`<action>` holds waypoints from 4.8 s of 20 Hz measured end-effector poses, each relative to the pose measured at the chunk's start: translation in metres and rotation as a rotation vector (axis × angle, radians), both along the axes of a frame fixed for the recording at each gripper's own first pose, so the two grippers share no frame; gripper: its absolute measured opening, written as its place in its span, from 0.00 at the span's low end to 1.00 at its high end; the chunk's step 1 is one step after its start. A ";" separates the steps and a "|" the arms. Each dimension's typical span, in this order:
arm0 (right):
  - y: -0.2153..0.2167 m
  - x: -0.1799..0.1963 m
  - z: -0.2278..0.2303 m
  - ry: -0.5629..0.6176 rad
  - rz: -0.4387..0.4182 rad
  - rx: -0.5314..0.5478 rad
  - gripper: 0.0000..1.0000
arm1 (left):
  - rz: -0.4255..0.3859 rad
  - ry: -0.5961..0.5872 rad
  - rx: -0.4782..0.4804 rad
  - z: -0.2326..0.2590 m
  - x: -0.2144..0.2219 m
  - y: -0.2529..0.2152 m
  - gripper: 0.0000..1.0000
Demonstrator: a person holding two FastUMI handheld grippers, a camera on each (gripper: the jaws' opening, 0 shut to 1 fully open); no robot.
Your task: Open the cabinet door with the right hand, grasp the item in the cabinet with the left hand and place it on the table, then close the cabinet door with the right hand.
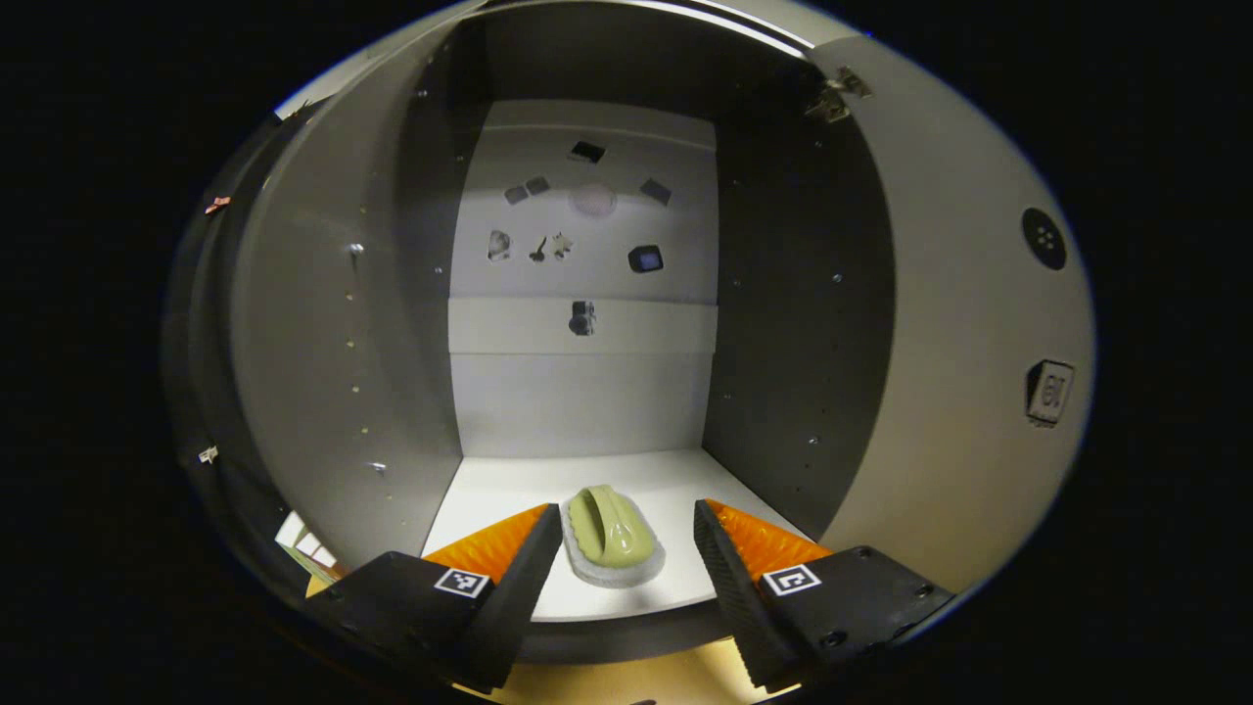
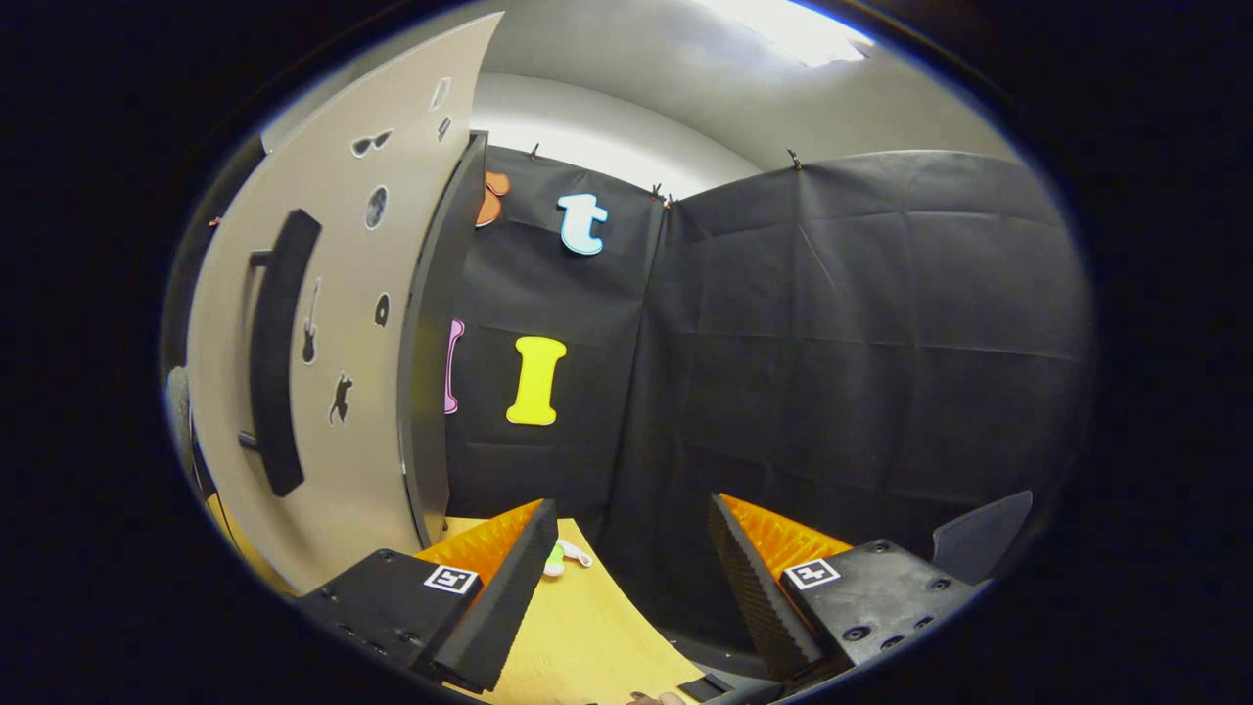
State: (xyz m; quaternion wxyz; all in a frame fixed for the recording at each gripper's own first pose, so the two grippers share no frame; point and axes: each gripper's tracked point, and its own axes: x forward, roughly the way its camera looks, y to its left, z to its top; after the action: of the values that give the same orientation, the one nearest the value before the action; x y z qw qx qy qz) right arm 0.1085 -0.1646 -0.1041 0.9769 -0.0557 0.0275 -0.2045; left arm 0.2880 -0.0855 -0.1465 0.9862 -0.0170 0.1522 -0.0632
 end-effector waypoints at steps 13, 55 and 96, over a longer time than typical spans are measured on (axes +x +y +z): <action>-0.030 0.051 -0.027 0.047 0.028 0.034 0.98 | 0.136 0.140 -0.041 -0.072 0.073 0.007 0.77; 0.118 -0.034 -0.030 0.123 0.432 -0.016 0.97 | 0.224 0.064 0.003 -0.090 -0.310 -0.010 0.23; 0.089 -0.027 -0.134 0.341 0.437 0.036 0.98 | 0.227 0.362 -0.060 -0.337 -0.382 -0.047 0.80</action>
State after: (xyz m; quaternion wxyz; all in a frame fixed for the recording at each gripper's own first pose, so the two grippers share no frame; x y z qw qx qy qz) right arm 0.0811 -0.0753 -0.2383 0.9799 -0.0766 0.1826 0.0238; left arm -0.0939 -0.1329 -0.4836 0.9426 -0.0743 0.3219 0.0477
